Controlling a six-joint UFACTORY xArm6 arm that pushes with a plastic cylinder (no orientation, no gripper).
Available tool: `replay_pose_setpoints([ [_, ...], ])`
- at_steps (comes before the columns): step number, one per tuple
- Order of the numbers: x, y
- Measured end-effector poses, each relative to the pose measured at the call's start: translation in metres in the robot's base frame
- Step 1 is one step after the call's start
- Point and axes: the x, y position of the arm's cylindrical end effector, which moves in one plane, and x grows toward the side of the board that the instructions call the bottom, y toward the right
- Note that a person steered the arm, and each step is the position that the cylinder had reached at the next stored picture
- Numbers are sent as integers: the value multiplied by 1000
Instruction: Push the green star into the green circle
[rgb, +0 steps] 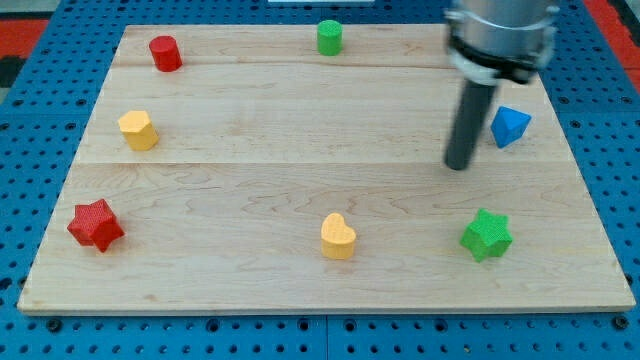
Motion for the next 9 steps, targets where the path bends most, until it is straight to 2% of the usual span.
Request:
replay_pose_setpoints([
  [1,67,61],
  [2,113,35],
  [3,70,-37],
  [4,26,-54],
  [5,73,-49],
  [6,97,-39],
  [7,99,-142],
  [8,58,-149],
  [9,58,-128],
])
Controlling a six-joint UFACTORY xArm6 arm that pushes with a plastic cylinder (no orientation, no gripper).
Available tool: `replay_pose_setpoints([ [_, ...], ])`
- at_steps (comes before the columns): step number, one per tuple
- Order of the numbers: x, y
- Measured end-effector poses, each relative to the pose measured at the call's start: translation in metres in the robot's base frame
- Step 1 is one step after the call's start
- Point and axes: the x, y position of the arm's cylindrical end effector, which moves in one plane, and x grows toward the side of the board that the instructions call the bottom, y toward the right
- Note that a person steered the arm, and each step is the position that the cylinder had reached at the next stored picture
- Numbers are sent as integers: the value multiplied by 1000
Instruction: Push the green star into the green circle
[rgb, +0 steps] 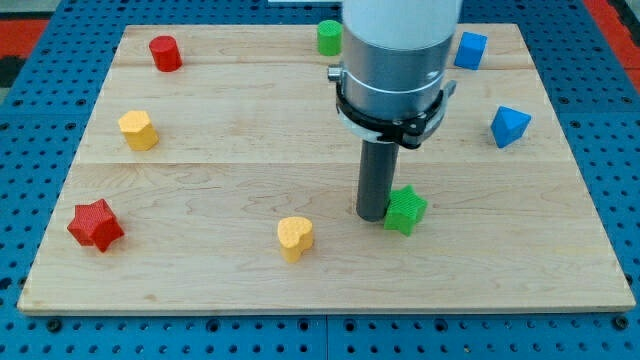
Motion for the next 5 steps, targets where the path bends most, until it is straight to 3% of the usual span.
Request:
replay_pose_setpoints([
  [1,30,-20],
  [2,25,55],
  [3,3,82],
  [4,-31,67],
  [5,-34,27],
])
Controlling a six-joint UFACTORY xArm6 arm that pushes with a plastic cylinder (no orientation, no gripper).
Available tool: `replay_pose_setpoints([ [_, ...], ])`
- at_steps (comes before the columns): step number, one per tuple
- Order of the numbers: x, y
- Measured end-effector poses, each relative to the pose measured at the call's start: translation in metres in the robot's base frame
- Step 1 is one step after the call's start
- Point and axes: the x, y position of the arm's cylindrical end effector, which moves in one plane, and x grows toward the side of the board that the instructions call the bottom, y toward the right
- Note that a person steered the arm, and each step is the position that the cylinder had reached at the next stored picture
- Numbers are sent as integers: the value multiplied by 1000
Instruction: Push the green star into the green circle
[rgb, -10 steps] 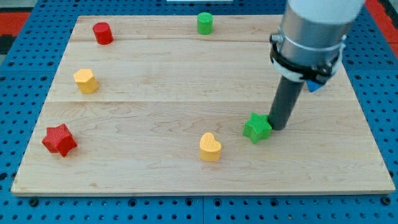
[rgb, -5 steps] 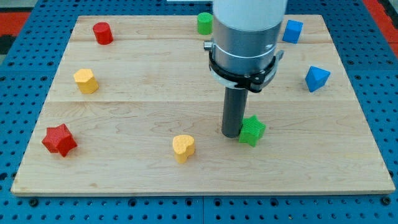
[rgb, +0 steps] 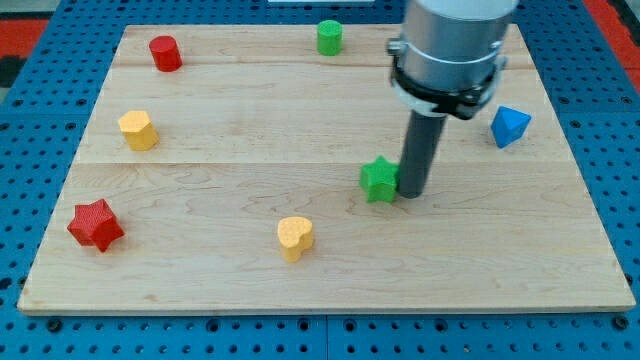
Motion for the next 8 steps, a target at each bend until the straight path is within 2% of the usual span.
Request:
replay_pose_setpoints([
  [2,-25,-101],
  [3,-14,-118],
  [4,-30,-154],
  [8,-181,-154],
])
